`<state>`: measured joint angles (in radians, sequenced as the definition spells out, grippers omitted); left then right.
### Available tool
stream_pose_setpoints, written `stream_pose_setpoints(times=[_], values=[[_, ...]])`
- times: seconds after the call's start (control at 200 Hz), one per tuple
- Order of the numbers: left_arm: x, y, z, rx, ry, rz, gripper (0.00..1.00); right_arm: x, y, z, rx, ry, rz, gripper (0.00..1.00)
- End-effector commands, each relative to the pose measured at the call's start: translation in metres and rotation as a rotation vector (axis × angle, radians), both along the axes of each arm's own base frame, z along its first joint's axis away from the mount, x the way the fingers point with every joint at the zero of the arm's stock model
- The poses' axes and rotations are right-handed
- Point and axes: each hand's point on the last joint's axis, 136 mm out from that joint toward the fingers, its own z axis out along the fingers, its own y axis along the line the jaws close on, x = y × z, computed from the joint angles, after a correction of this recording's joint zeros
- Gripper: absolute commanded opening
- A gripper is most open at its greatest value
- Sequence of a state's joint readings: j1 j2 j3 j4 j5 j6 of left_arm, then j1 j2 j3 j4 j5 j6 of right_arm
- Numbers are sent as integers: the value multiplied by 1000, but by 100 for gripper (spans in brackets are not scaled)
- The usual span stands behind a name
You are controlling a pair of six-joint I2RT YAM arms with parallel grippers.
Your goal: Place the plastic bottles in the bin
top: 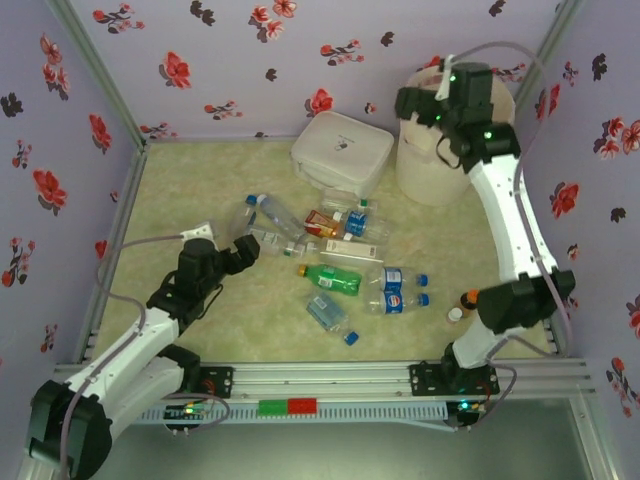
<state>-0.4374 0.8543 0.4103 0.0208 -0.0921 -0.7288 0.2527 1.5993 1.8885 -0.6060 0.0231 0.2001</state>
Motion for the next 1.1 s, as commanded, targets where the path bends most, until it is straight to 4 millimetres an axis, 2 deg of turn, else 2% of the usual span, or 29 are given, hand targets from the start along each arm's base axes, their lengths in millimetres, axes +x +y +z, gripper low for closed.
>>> stream_pose_setpoints(times=[0.0,0.06,0.135,0.285,0.395,0.46,0.555,0.65,0.75,0.93,1.095], values=[[4,3,0,2,31,21,100,-30,37,-19,-36,12,109,100],[4,5,-1,8,52,32,100,-54,61,-34,-42,29,180,100],[6,8,-1,2,64,51,100,-82,88,-63,-70,83,261,100],[9,16,-2,-24,80,95,100,-131,125,-123,-115,218,397,100],[10,19,-3,-56,88,124,100,-163,142,-175,-153,366,484,100],[10,20,-4,-70,91,133,100,-180,145,-205,-195,476,514,100],[9,19,-9,-85,102,140,100,-209,152,-238,-256,584,573,100],[11,19,-12,-97,109,149,100,-244,167,-258,-344,607,656,100],[14,16,-13,-113,116,147,100,-270,175,-272,-389,656,691,100],[18,12,-11,-130,119,145,100,-293,173,-304,-490,742,613,100],[16,13,-15,-139,128,154,100,-310,184,-326,-513,741,584,97]])
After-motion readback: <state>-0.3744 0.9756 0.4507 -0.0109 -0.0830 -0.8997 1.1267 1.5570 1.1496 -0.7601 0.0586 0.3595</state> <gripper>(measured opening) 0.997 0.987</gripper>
